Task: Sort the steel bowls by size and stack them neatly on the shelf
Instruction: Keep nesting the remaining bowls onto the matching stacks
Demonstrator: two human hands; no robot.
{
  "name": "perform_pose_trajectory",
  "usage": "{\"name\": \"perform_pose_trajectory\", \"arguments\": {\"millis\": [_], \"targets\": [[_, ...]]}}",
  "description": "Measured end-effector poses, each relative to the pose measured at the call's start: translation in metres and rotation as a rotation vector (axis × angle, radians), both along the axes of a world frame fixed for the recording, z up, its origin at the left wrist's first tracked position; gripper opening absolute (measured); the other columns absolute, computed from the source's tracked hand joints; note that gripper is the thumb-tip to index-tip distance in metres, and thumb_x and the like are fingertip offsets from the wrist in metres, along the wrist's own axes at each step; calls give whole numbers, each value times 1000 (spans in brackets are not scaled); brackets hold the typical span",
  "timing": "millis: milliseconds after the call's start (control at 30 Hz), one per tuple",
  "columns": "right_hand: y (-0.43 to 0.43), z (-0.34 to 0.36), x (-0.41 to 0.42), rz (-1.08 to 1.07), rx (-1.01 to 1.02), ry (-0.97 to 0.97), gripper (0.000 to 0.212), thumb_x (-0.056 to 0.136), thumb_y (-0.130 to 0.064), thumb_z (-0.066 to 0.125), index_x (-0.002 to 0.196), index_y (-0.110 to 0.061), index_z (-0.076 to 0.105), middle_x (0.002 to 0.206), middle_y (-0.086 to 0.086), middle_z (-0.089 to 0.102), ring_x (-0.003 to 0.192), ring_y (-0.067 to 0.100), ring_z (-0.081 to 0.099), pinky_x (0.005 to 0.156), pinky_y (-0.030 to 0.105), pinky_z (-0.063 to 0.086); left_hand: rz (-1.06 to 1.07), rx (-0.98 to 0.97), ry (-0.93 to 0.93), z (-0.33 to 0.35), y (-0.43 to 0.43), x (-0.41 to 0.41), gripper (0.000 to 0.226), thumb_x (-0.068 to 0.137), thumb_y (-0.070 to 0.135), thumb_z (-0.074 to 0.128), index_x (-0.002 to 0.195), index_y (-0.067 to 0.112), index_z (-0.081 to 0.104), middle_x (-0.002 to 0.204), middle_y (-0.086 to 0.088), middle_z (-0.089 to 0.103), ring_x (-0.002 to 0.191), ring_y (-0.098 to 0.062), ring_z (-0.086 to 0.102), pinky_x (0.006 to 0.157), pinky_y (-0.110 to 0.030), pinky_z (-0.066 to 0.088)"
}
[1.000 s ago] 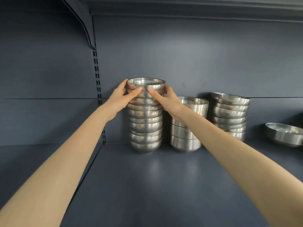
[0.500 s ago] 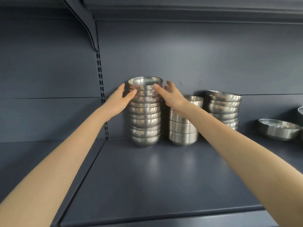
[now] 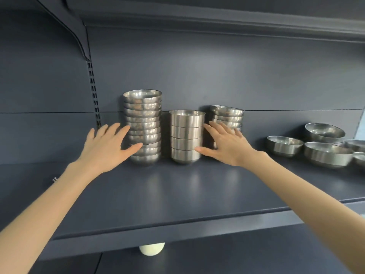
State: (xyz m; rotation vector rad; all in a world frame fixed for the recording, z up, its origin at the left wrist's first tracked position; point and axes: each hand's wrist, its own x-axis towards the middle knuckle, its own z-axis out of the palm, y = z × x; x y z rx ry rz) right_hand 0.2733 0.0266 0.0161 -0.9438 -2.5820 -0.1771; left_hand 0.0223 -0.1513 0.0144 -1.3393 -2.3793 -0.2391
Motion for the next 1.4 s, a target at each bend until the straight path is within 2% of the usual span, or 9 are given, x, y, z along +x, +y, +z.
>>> {"name": "perform_pose_trajectory", "arguments": {"millis": [133, 200, 300, 500, 567, 667, 800, 1167, 1400], "targets": [[4, -8, 50, -65, -21, -7, 94, 80, -79, 31, 153, -25, 9, 161, -8, 4, 148, 17, 0, 118, 53, 4, 14, -22, 22, -6, 1, 37, 92, 76, 79, 11, 153, 29, 13, 162, 1, 11, 148, -25, 10, 119, -47, 8], [6, -13, 73, -94, -9, 17, 91, 80, -78, 33, 152, -26, 13, 160, -7, 11, 148, 18, 5, 118, 51, 7, -4, -18, 46, -7, 8, 57, 88, 79, 78, 16, 153, 29, 16, 162, 1, 12, 148, -26, 10, 119, -48, 9], [11, -19, 111, -143, 25, 57, 88, 80, -78, 34, 150, -27, 20, 158, -7, 19, 146, 19, 14, 118, 49, 12, -55, -14, 28, -12, 20, 91, 96, 71, 81, 8, 152, 30, 20, 160, 2, 16, 148, -25, 12, 119, -48, 9], [31, -31, 188, -246, -42, 16, 102, 69, -85, 20, 153, -27, 10, 160, -8, 6, 148, 17, 3, 119, 50, 6, -84, -25, 42, -23, 46, 142, 106, 65, 88, -4, 152, 31, 17, 160, 1, 18, 146, -26, 15, 117, -49, 11], [38, -34, 211, -271, -46, 11, 97, 74, -83, 24, 153, -28, 10, 160, -8, 6, 148, 17, 3, 119, 49, 7, -100, -33, 23, -26, 57, 160, 106, 67, 90, -7, 152, 32, 15, 160, 2, 15, 147, -26, 13, 118, -48, 11], [44, -38, 240, -302, -35, 5, 90, 82, -77, 33, 152, -27, 9, 160, -9, 7, 148, 16, 3, 119, 48, 7, -138, -56, -3, -31, 75, 191, 99, 71, 86, 2, 153, 31, 14, 161, 3, 13, 148, -26, 10, 119, -47, 10], [55, -46, 275, -344, -81, -7, 90, 81, -77, 33, 153, -27, 10, 160, -9, 6, 148, 15, 1, 119, 49, 5, -207, -80, -28, -37, 103, 228, 82, 85, 75, 18, 154, 30, 10, 161, 3, 11, 148, -24, 8, 119, -45, 8], [116, -50, 324, -467, -94, 63, 86, 82, -76, 36, 151, -28, 17, 159, -7, 17, 147, 17, 12, 118, 48, 9, -452, -105, -39, -34, 207, 287, 75, 90, 70, 26, 153, 30, 15, 160, 3, 15, 147, -20, 12, 117, -39, 12], [171, -43, 328, -502, -74, 78, 84, 82, -74, 41, 150, -29, 20, 158, -5, 19, 146, 20, 15, 117, 50, 14, -574, -107, -28, -29, 291, 305, 71, 93, 66, 30, 152, 28, 20, 157, 3, 25, 143, -22, 24, 113, -40, 23]]}}
